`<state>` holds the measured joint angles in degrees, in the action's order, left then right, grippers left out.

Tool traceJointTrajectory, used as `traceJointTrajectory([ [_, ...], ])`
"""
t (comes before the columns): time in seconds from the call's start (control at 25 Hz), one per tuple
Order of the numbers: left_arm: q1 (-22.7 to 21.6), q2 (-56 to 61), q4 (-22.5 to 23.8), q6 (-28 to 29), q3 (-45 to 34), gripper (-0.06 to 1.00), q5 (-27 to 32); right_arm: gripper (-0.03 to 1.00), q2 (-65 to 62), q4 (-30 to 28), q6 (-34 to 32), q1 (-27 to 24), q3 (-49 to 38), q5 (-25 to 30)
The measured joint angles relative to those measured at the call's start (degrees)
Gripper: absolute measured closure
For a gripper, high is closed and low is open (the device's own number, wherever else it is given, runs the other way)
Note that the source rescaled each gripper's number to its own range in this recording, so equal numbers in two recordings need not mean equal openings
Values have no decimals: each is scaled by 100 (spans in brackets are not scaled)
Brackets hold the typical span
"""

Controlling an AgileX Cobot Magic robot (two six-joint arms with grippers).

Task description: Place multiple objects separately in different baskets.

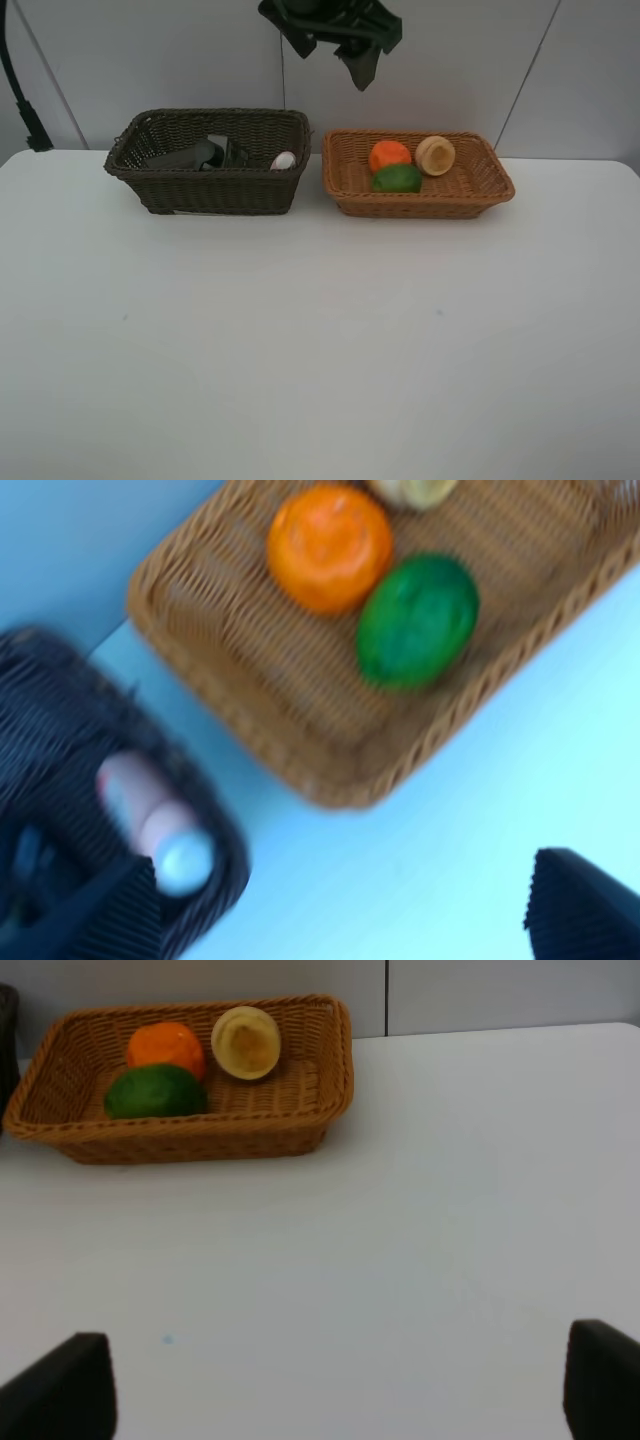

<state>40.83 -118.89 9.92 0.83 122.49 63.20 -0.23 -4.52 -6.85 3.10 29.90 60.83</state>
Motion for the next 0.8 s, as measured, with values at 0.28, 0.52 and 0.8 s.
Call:
traceJointTrajectory([
  [0.28, -65, 1483, 217, 5, -1610, -1, 290, 0, 0, 0, 0, 0, 0, 0],
  [0.52, -388, 2895, 217, 242, -3460, -1, 28, 0, 0, 0, 0, 0, 0, 0],
  [0.8, -1133, 4871, 126, 626, -5559, -1, -158, 0, 0, 0, 0, 0, 0, 0],
])
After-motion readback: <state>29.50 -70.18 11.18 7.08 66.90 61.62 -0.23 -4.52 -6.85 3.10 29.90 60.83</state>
